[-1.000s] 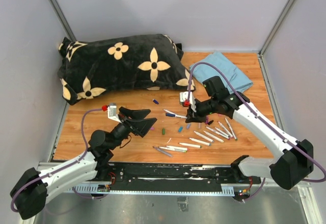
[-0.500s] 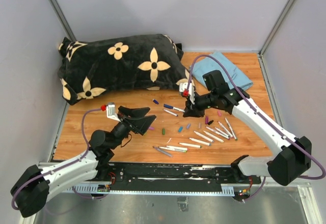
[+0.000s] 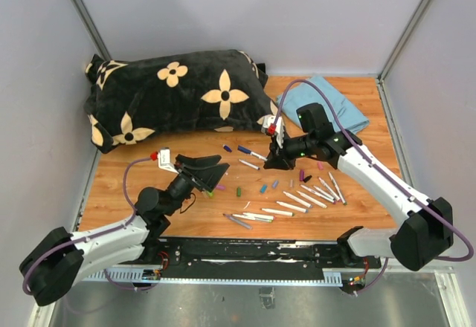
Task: Open the pen caps
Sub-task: Pick up the pen from the center of the board, then open the pen cap from the pen.
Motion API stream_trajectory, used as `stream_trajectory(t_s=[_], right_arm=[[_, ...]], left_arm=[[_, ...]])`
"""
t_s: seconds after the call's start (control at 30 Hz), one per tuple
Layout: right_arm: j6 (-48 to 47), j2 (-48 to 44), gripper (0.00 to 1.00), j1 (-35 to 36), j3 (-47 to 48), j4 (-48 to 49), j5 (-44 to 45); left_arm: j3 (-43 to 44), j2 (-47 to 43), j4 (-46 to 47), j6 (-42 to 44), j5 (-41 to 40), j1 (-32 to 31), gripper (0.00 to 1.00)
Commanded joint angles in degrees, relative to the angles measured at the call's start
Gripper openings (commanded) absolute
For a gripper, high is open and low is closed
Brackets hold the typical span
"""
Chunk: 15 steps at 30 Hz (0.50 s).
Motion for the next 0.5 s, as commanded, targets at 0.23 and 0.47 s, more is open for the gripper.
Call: stream_trajectory(t_s=[0.23,0.47], right_arm=[[9.6,0.8,0.01,-1.9,-2.7,7.1,-1.4],[11.6,2.1,0.01,-2.0,-3.4,8.7,-2.5]], left_arm=[[4.6,10.7,7.5,-3.3,-1.8,-0.3,0.98],[8.0,19.7,12.0,-4.4,-5.3,-0.3,0.96]])
